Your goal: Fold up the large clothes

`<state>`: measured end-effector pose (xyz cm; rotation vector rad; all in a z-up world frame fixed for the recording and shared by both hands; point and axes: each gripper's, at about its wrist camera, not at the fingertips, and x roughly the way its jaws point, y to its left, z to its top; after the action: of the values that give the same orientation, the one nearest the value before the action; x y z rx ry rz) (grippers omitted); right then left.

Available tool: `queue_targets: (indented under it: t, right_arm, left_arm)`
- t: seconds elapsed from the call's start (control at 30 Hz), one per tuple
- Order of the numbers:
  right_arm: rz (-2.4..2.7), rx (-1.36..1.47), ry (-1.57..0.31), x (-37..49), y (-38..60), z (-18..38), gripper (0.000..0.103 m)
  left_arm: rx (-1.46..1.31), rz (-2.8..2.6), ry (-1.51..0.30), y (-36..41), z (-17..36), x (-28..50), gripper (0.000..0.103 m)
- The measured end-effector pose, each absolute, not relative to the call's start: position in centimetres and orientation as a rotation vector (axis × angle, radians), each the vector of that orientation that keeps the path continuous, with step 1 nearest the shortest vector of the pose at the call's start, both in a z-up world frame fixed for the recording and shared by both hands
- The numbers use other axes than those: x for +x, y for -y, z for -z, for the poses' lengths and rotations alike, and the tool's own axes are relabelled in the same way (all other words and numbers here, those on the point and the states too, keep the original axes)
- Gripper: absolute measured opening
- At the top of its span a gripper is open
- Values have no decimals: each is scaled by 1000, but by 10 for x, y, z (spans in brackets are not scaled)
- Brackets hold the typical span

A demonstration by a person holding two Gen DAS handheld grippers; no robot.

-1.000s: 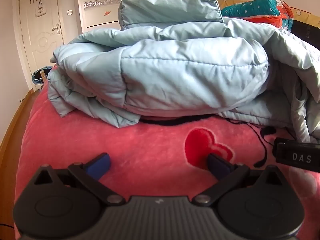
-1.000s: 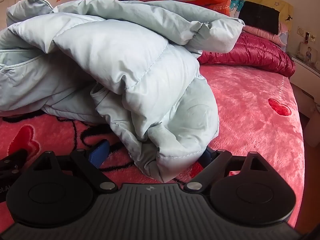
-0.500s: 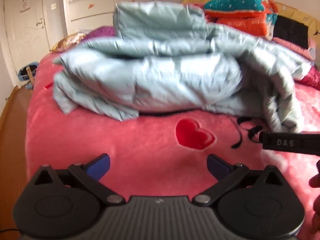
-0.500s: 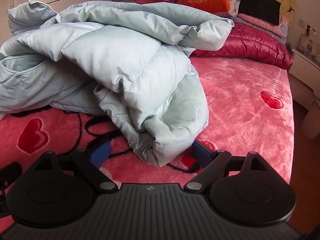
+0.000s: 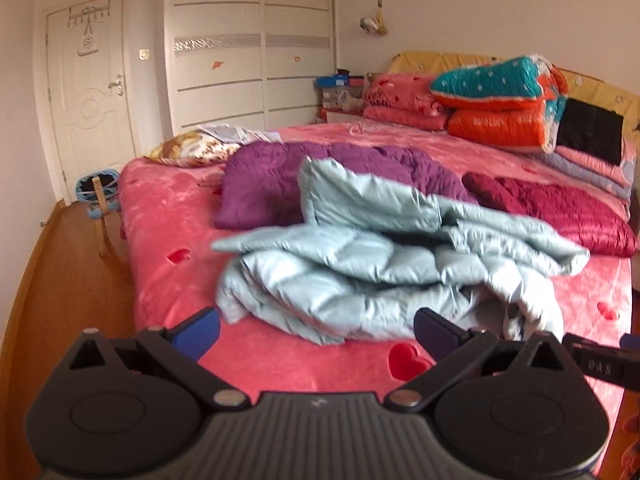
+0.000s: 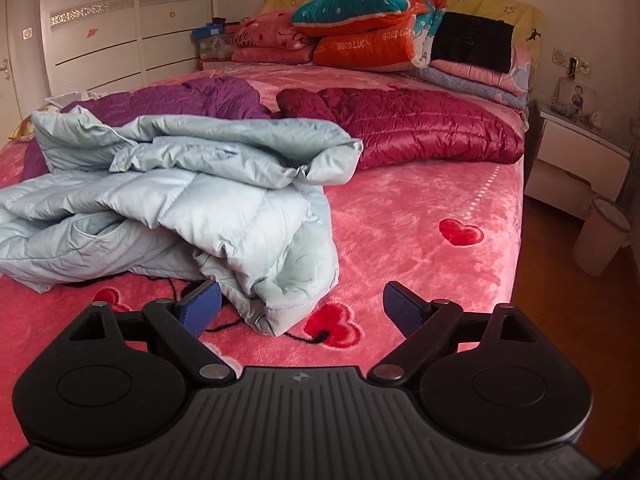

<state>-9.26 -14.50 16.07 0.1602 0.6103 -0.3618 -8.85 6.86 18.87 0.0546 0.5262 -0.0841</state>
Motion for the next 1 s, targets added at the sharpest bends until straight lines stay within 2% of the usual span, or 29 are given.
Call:
queue_targets:
  t: [0.23,0.5,1.0]
  right_arm:
    - [336,99,-527,-122,127,-205,103]
    - [301,76,-449,-145,109,-250,103]
    - [220,51,-360,-153,97,-277,103]
  left_arm:
    - [83,62,-417,-79,-232,-107,102]
    - [123,48,-328,-82,-255,-122,102]
    - [140,43,-247,-83,-269,-145,102]
